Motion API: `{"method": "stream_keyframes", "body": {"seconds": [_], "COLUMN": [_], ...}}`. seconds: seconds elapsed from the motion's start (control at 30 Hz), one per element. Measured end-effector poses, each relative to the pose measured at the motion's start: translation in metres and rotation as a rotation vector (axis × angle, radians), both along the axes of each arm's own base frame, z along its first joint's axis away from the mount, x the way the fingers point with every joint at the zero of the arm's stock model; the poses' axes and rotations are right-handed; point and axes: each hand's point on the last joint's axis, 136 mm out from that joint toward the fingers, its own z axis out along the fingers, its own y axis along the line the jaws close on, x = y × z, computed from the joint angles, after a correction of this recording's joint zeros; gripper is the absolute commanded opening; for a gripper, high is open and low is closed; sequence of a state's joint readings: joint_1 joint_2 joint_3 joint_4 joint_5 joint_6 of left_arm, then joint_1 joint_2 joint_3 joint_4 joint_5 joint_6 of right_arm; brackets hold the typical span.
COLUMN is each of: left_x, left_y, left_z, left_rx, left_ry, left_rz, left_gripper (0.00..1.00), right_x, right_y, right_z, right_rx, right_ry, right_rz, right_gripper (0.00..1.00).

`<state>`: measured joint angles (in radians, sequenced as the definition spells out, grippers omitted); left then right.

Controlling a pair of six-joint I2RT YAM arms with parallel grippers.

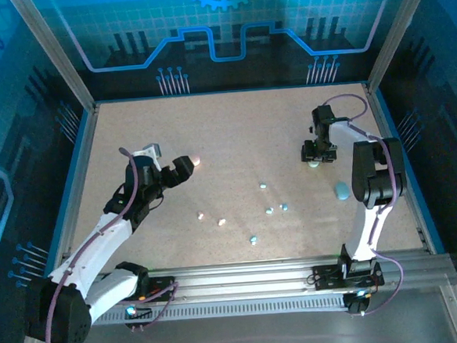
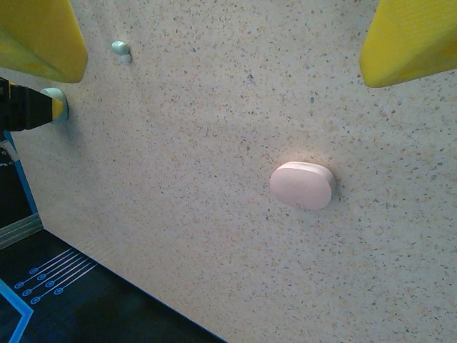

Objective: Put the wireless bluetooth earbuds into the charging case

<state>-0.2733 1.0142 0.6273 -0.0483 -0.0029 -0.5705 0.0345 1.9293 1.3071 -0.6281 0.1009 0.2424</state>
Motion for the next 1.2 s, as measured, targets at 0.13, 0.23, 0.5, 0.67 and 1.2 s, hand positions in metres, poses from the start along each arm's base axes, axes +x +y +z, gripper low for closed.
{"method": "stream_keyframes", "body": {"seconds": [0.13,0.23,0.5,0.67,1.2], "left_x": [0.000,0.000,0.000,0.000,-0.006], "left_y": [0.000,0.000,0.000,0.000,-0.076], "left_z": [0.000,0.000,0.000,0.000,0.111], "left_rx": [0.000,0.000,0.000,-0.001,-0.165], "left_ry": [0.000,0.000,-0.001,-0.001,-0.143], "left_rz": [0.000,0.000,0.000,-0.001,-0.327], "left_gripper": [0.99,0.99,0.99,0.99,0.84], "right_x": [-0.001,-0.003,-0.004,-0.010,-0.106], "right_y": [0.000,0.000,0.000,0.016,0.212], "right_z": [-0.003,-0.008,-0.010,0.010,0.242], "right_rx": [0.000,-0.001,-0.003,0.028,0.206], "right_ry": [0.010,0.028,0.034,-0.035,-0.952], "right_rz": [0.000,0.000,0.003,0.067,1.010], "right_gripper": [0.52,0.50,0.42,0.39,0.35]}}
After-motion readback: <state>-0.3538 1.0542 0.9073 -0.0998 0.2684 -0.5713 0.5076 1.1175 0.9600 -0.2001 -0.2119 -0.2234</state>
